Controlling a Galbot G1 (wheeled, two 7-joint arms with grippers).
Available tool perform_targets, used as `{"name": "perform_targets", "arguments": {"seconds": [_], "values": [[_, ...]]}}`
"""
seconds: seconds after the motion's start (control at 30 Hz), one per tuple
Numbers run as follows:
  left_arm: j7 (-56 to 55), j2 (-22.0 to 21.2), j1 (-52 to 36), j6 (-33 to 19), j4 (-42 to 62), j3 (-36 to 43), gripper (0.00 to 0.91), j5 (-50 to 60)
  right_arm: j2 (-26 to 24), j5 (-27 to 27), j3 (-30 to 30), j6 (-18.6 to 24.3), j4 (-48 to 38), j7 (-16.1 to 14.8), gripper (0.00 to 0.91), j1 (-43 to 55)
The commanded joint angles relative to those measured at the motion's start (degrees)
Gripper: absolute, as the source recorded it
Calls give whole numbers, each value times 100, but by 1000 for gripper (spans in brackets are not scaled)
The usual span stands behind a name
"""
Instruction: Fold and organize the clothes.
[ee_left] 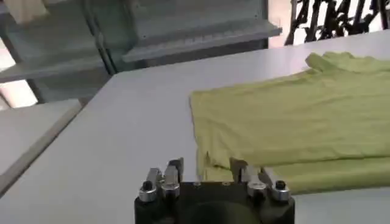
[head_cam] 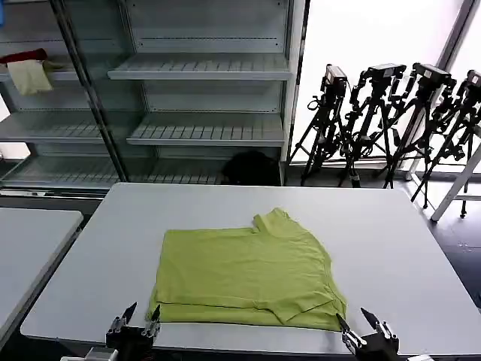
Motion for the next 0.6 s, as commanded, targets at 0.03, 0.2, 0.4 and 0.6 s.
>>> {"name": "perform_targets", "arguments": {"seconds": [0.03, 0.2, 0.4, 0.6], "values": [[88, 112, -67, 3, -713, -38, 907, 108, -41, 251, 379, -181, 289, -185, 907, 699], [618, 188, -1410, -169, -8, -61, 907, -579, -112, 229, -598, -164, -995, -705, 907, 3095], [1591, 122, -2847, -741, 1285, 9, 907, -1030, 182, 346, -2298, -258, -2323, -752, 907, 5470], [2000, 126, -3761, -424, 2084, 119, 907, -1476, 725, 631, -3381, -941, -3774, -785, 907, 7304]]}}
